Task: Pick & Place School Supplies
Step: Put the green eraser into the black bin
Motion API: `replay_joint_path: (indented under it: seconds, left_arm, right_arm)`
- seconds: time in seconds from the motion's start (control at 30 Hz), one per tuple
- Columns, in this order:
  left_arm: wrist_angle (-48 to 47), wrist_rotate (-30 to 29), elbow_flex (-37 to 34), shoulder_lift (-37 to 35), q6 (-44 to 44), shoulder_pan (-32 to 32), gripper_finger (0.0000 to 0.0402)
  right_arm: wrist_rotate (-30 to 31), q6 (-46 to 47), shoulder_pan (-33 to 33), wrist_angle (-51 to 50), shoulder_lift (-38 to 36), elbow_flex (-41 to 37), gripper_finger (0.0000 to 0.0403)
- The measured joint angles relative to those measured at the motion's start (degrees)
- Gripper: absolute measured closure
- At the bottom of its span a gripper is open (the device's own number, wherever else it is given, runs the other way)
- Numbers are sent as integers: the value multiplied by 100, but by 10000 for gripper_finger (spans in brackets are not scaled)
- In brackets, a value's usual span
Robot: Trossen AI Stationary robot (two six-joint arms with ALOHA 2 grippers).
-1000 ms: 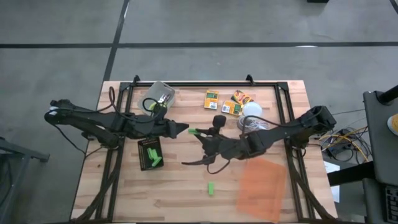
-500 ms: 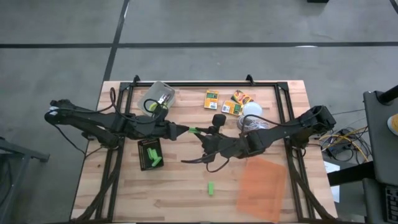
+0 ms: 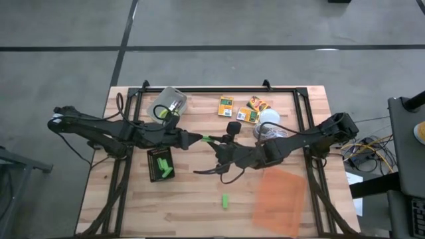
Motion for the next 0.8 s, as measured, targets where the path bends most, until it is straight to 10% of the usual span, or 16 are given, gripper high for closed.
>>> replay_joint_path:
  seconds: [0.8]
  left_arm:
    - [629,206,0,415,319,128,278]
  right_arm:
    - [11,-18,-2,44,2,0,333]
